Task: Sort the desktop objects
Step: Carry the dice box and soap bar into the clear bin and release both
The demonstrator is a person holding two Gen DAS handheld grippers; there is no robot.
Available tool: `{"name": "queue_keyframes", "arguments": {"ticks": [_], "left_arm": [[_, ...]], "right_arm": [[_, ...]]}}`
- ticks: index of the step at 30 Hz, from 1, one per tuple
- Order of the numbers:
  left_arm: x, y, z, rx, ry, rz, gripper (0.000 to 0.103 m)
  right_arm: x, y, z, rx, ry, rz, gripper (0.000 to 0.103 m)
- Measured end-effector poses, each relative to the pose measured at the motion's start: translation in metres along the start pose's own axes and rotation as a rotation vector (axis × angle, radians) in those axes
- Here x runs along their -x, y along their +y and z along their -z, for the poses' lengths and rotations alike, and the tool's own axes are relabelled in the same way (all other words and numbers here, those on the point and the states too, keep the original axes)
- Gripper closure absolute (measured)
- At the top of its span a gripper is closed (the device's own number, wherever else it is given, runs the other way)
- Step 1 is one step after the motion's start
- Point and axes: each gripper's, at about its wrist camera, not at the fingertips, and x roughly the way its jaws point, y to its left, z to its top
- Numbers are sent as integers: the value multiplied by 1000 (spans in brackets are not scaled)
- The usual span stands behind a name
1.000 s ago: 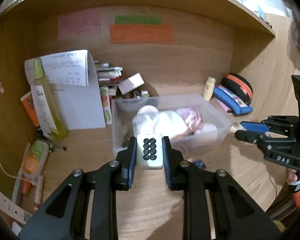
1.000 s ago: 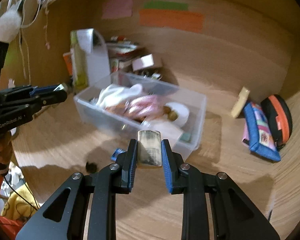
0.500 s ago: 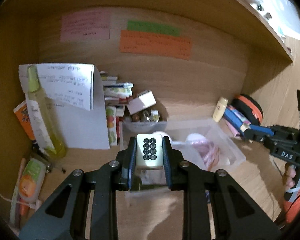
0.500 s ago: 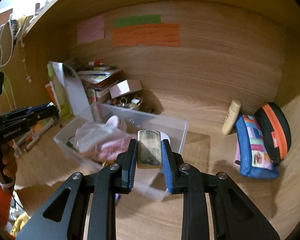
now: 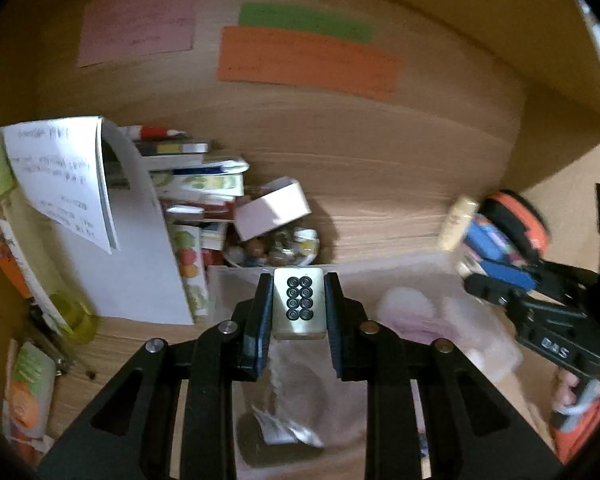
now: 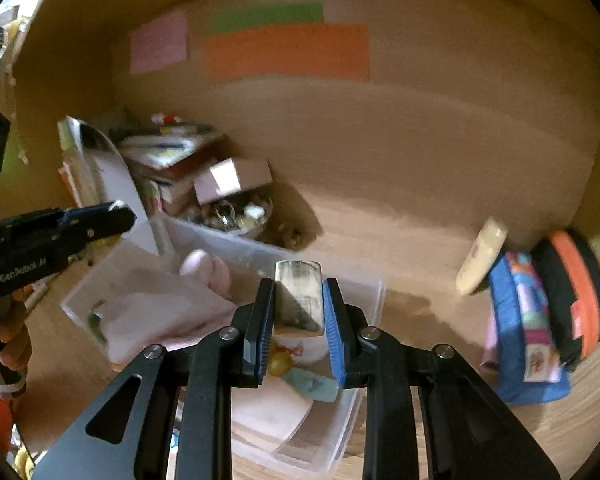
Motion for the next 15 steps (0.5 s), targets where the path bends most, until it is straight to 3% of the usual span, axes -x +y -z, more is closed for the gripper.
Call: {"name": "queue_keyframes", "arguments": {"ticks": [7, 15], "left_arm": [[-30, 3, 16, -21, 83, -26, 79], [-31, -7, 22, -65, 87, -26, 79]], "right_arm": [[-21, -17, 11, -39, 49, -15, 81], [-32, -9, 17, -7, 62, 9, 81]]}}
